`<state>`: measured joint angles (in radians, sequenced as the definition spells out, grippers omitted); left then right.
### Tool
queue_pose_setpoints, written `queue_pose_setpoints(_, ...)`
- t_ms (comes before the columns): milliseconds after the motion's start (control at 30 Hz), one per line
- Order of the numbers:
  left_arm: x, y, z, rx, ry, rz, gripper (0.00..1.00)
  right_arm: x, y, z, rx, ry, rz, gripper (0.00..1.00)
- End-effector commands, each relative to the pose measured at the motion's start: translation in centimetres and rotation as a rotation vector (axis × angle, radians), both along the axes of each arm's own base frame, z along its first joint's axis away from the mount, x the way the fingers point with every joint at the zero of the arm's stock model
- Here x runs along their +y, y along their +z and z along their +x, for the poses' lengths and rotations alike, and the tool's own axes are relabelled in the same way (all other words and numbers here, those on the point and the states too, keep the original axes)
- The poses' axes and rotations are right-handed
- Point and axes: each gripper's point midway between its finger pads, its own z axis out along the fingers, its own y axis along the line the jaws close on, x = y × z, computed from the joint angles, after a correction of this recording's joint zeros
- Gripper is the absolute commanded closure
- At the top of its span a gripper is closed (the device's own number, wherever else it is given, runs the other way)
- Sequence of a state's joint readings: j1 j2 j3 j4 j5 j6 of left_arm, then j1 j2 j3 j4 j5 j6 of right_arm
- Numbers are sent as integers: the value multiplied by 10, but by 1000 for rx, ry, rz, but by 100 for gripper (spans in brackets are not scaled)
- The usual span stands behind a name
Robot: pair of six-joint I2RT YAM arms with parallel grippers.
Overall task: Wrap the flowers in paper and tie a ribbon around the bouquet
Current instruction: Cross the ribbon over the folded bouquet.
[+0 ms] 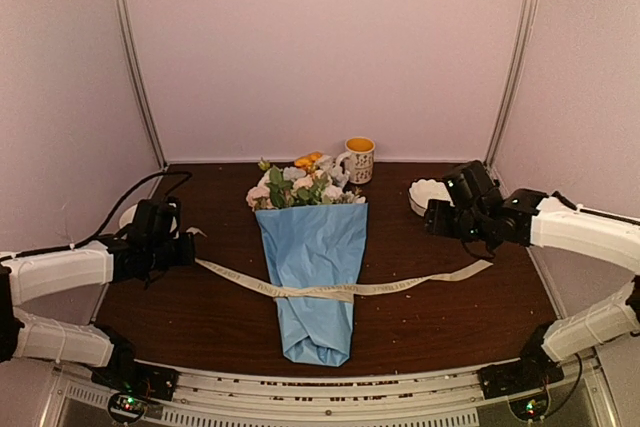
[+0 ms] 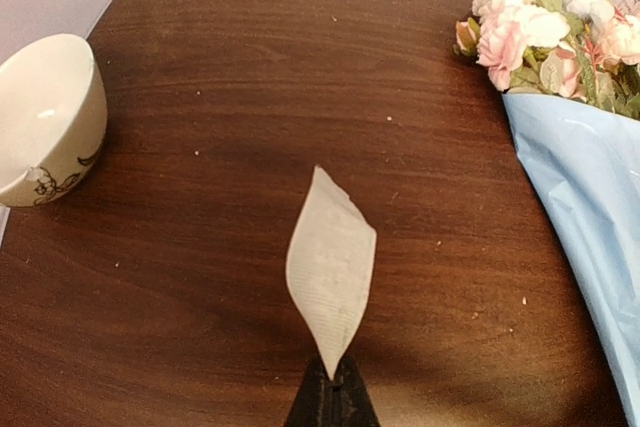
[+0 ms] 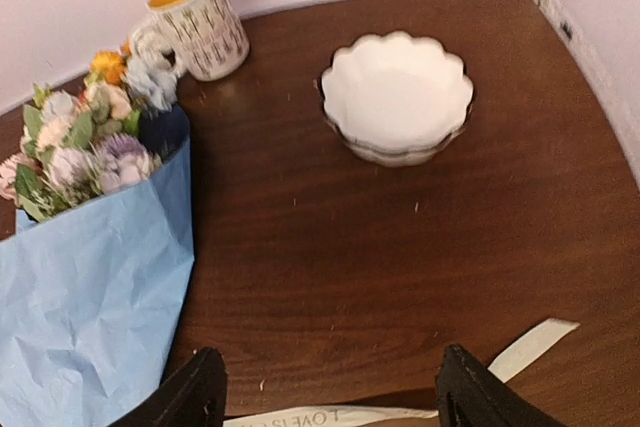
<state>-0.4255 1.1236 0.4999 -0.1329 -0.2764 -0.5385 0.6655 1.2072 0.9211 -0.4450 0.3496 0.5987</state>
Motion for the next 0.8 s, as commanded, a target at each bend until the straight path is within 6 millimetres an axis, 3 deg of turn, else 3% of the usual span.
queue_pose_setpoints(0,-6,29,15,-85,-22,-2,100,3,-99,-32,322,-126,114,25)
queue_pose_setpoints(67,-9,30,17,-86,-32,-4,100,5,-119,-35,370,-163,136,25)
queue_pose_setpoints(467,-15,38,20,-108,-61,-13,100,15,-181,-32,483,-256,202,45)
queue_pose_setpoints(600,-14,43,20,-117,-66,-11,100,12,-191,-38,509,-276,204,49)
queue_pose_setpoints(700,-15,51,20,-135,-69,-15,100,9,-190,-36,499,-272,190,68)
queue_pose_setpoints(767,-15,60,21,-154,-71,-23,100,7,-188,-32,485,-265,184,90)
